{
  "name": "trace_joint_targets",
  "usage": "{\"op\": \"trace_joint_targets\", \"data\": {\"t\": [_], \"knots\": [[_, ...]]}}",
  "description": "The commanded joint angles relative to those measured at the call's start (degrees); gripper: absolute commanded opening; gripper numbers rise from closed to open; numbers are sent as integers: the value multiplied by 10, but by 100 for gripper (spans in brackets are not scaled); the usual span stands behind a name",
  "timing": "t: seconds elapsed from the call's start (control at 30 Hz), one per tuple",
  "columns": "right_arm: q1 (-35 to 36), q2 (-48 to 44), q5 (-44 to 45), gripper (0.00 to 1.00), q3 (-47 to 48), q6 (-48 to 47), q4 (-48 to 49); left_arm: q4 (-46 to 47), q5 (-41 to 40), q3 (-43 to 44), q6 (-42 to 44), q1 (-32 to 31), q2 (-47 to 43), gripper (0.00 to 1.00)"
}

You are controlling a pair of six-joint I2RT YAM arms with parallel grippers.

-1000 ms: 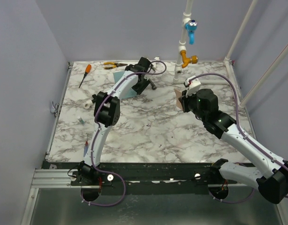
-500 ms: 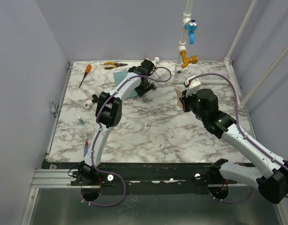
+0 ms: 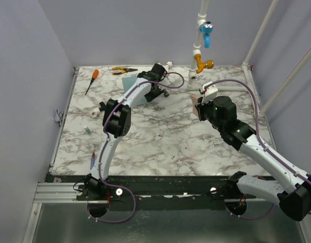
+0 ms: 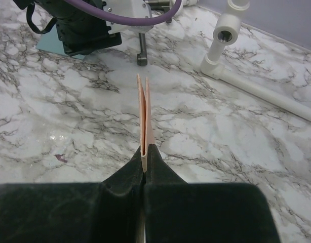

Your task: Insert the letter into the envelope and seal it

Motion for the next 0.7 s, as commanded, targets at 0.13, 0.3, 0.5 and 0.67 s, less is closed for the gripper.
{"op": "trace_joint_targets", "data": {"t": [0.13, 0.3, 0.5, 0.67], "knots": [[-2, -14, 11, 1, 5, -11, -5, 5, 26, 2, -43, 28, -1, 20], [-2, -15, 13, 1, 5, -10, -7, 8, 26, -1, -35, 29, -3, 14], [-2, -15, 11, 1, 7, -11, -9, 7, 23, 3, -26, 62, -12, 27], [-2, -14, 8, 1, 7, -12, -6, 27, 12, -11, 58, 75, -15, 36]]}}
